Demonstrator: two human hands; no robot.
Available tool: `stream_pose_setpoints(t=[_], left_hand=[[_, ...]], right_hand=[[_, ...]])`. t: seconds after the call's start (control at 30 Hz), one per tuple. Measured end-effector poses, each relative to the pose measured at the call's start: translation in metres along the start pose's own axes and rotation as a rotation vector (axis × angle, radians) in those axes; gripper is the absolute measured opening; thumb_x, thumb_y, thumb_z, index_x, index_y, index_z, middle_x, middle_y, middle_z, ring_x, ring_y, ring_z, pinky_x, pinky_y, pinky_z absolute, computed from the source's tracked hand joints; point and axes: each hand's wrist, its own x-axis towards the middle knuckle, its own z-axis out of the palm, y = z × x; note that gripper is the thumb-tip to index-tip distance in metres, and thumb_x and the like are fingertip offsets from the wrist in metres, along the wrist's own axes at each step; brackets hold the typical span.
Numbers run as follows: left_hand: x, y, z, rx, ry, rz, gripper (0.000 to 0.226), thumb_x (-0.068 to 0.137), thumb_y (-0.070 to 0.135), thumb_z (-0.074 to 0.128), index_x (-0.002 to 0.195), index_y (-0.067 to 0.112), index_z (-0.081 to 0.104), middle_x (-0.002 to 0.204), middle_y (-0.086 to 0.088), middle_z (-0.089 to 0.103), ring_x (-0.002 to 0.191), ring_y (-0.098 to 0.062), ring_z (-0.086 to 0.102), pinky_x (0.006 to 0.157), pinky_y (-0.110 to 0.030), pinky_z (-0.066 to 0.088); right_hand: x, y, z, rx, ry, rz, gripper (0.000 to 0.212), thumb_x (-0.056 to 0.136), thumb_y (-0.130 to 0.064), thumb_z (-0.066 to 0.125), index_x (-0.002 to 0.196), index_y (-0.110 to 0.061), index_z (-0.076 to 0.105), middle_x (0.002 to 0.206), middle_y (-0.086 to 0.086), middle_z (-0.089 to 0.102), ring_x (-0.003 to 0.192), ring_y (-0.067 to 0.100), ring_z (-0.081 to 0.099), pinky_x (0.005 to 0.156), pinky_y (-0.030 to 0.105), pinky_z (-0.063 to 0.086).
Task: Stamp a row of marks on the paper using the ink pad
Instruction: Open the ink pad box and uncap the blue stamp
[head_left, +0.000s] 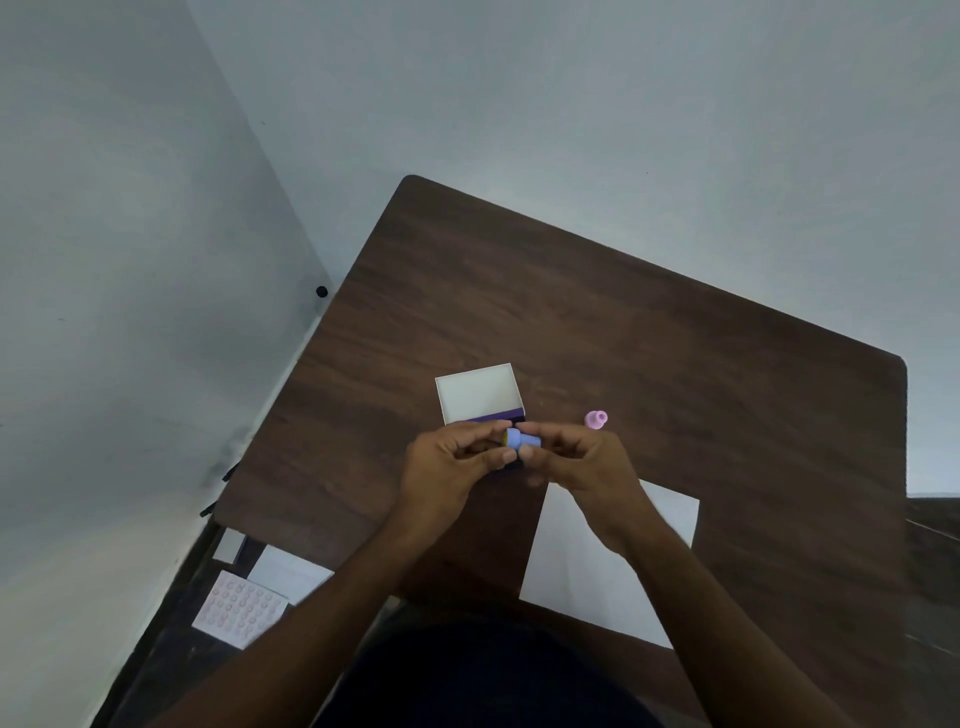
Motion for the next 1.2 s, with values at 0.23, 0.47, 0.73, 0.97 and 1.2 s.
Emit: stream_pose_setpoints(t=[0.23,0.47,0.73,0.97,1.2], left_hand=[[-0.002,0.001,-0.003,-0.016,-0.006,0.015,0.033,0.076,0.017,0.075,0.109,0.014,0.071,0.101,0.003,0.073,0.092,-0.007,0.067,0.082,-0.018,0.054],[-0.005,-0.001,-0.001,-0.128,0.017,-0.022,0.031,0.077,0.016,0.074,0.108,0.012,0.072,0.101,0.000,0.074,0.094,-0.010,0.069,0.083,-0.020,0.055],[-0.007,0.000,-0.010,-0.331,-0.021,-0.103,0.030,0.079,0.009,0.072,0.109,0.008,0.070,0.100,-0.006,0.075,0.095,-0.019,0.070,0.085,-0.026,0.055],[-0.010,-0.006,-0.020,-0.480,-0.099,-0.141,0.034,0.082,0.009,0.067,0.116,0.008,0.066,0.107,-0.012,0.072,0.100,-0.028,0.069,0.088,-0.033,0.055],[-0.010,-0.005,-0.027,-0.609,-0.160,-0.235,0.037,0.081,0.008,0.064,0.118,0.006,0.062,0.111,-0.015,0.070,0.100,-0.027,0.068,0.087,-0.031,0.056]], right_hand=[[-0.001,0.006,0.006,-0.023,0.017,-0.022,0.030,0.082,-0.020,0.069,0.111,-0.010,0.070,0.088,0.010,0.074,0.072,0.020,0.068,0.076,0.023,0.057],[0.000,0.010,0.012,0.029,0.041,-0.049,0.031,0.082,-0.020,0.069,0.112,-0.010,0.070,0.095,0.009,0.075,0.076,0.023,0.071,0.078,0.030,0.060],[0.001,0.010,0.019,0.145,0.019,-0.030,0.026,0.083,-0.016,0.067,0.109,-0.012,0.070,0.090,0.004,0.076,0.073,0.020,0.072,0.074,0.023,0.058],[0.001,0.010,0.022,0.308,-0.072,0.017,0.027,0.086,-0.013,0.062,0.112,-0.009,0.069,0.097,0.012,0.075,0.080,0.027,0.069,0.079,0.032,0.059],[0.003,0.010,0.019,0.568,-0.161,0.158,0.029,0.091,-0.007,0.054,0.118,-0.002,0.064,0.114,0.019,0.068,0.096,0.030,0.063,0.083,0.033,0.056]])
